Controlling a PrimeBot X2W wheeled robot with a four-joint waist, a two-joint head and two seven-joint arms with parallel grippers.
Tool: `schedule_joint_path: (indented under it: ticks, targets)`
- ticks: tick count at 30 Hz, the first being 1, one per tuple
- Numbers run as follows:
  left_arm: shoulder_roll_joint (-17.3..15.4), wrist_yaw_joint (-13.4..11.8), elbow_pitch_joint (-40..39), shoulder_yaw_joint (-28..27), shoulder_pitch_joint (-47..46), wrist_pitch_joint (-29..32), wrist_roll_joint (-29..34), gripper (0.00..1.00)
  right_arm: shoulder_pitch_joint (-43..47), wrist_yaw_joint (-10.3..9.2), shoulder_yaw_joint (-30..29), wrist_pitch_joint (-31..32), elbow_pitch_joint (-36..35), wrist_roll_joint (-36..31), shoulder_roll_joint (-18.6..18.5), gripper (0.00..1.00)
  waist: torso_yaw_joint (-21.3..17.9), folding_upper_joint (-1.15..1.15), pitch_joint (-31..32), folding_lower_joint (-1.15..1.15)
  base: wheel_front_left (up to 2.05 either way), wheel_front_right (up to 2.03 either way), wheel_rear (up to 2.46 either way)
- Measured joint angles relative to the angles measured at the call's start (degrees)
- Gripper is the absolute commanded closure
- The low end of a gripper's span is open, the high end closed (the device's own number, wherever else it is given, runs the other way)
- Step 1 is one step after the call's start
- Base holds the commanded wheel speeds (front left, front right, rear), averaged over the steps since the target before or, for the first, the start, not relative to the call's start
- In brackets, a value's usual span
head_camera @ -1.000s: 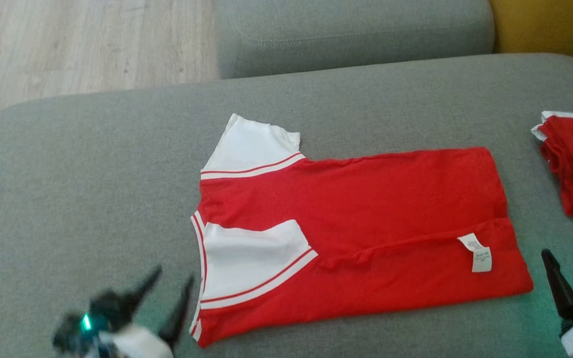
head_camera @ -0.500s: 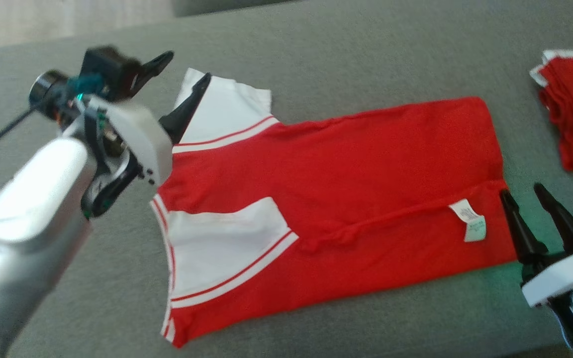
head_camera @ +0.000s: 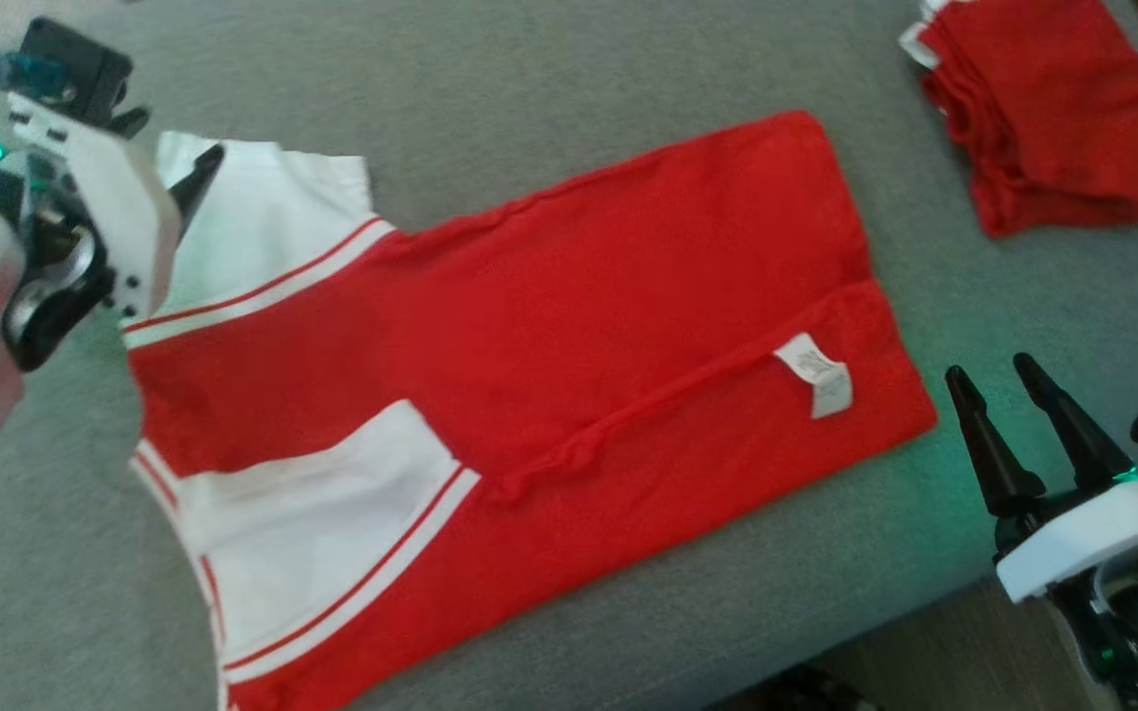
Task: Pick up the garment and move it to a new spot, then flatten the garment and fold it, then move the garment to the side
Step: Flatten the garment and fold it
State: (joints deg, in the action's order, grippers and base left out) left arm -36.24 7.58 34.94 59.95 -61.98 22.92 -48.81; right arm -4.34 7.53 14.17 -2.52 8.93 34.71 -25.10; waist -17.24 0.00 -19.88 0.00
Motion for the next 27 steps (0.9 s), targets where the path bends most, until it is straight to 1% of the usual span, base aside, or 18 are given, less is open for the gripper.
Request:
schedule_joint_path:
  ticks: [6,9,15,16,17,19,23,27]
  targets:
    - [-1.7,0.0,6.2,2.7,-0.8,0.2,-0.1,0.0,-0.1,0.0,0.5,-0.7,0.7,0.0,0.1,0.0,-3.5,0.0,-1.6,0.0,0.0,0.0,0.0]
    - [-2.4,0.0,9.1,2.9,-1.7,-0.4,-0.2,0.0,-0.6,0.0,0.8,-1.1,0.8,0.0,0.3,0.0,-4.8,0.0,-2.1,0.0,0.0,0.0,0.0]
    - [-2.5,0.0,11.2,4.6,-1.8,-0.5,-3.0,0.0,-1.1,0.0,0.8,-1.2,1.1,0.1,0.3,0.0,-6.2,0.0,-2.3,0.0,0.0,0.0,0.0]
    - [-2.5,0.0,11.2,5.0,-1.7,0.2,-3.7,0.06,-1.1,0.0,0.8,-1.2,1.1,0.1,0.3,0.0,-6.3,0.0,-2.2,0.0,0.0,0.0,0.0]
    - [-2.5,0.0,11.1,5.3,-1.7,0.7,-4.4,0.45,-1.1,0.0,0.7,-1.2,1.1,0.1,0.3,0.0,-6.4,0.0,-2.2,0.0,0.0,0.0,0.0]
    - [-2.6,0.0,10.5,5.8,-1.7,1.0,-5.7,1.0,-1.1,0.0,0.5,-1.2,1.1,0.1,0.3,0.0,-6.5,0.0,-2.0,-0.01,0.0,0.0,0.0]
    - [-3.1,0.0,9.1,7.3,-1.7,0.5,-7.1,1.0,-1.1,0.0,0.4,-1.2,1.1,0.1,0.3,0.0,-6.6,0.0,-1.7,0.0,0.0,0.0,0.0]
    - [-3.6,0.0,8.3,9.2,-1.7,-2.3,-7.2,1.0,-1.1,0.0,0.2,-1.2,1.0,0.1,0.3,0.0,-6.3,0.0,-1.2,0.0,0.0,0.0,0.0]
